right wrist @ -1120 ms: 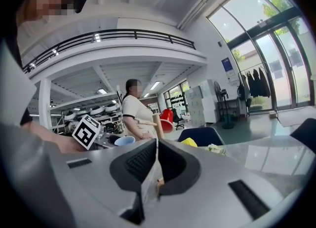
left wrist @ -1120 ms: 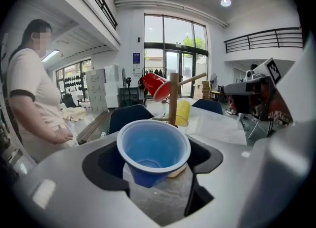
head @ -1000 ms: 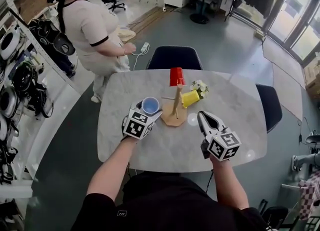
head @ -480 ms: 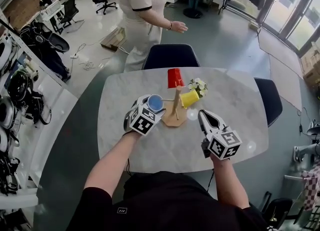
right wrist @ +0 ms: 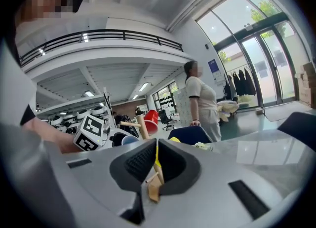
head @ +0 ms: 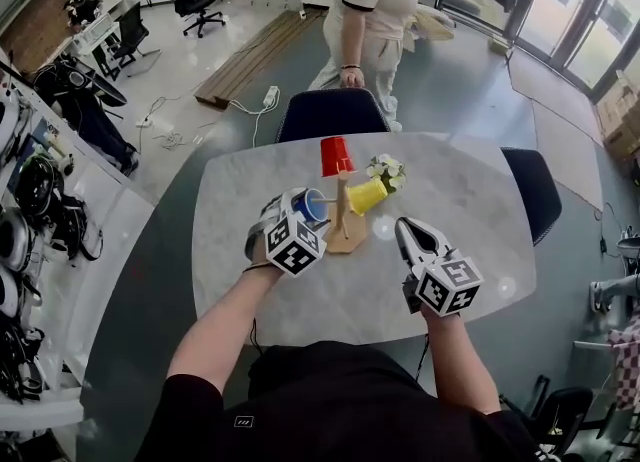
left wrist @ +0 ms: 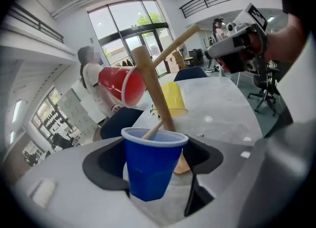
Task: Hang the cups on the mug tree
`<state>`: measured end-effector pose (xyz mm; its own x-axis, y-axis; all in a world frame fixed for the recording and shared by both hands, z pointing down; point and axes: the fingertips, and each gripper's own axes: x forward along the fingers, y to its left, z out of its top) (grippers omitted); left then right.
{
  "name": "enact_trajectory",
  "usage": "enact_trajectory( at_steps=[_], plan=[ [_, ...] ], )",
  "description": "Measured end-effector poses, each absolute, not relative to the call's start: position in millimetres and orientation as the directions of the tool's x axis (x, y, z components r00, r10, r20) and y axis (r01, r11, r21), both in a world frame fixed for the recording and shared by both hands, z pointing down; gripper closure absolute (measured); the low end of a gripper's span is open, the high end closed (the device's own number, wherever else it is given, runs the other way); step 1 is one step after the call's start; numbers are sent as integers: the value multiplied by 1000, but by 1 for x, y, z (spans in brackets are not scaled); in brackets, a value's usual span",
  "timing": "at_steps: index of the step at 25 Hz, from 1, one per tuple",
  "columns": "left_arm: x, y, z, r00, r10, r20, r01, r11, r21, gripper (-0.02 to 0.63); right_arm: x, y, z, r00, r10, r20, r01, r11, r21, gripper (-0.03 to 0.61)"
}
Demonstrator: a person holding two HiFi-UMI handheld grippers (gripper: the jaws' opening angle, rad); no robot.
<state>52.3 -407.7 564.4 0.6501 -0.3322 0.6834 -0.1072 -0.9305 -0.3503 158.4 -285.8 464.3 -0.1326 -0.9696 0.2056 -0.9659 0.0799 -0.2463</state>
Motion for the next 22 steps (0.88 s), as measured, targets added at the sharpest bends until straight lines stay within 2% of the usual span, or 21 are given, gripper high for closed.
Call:
enact_trajectory(
  at_steps=[6, 18, 22],
  plan=[
    [64, -397, 572, 619, -323, 716, 34, -900, -435, 258, 164, -277, 466, -114, -972, 207, -966, 60, -250, 557],
    [77, -394, 586, 528, -428, 734, 252, -746, -616, 256, 174, -259, 471, -87, -973, 213, -964, 28, -266, 557],
    [82, -394, 590, 518, -435, 737, 245, -750, -615, 256, 176, -253, 474, -82, -973, 215, -963, 22, -270, 557]
  ],
)
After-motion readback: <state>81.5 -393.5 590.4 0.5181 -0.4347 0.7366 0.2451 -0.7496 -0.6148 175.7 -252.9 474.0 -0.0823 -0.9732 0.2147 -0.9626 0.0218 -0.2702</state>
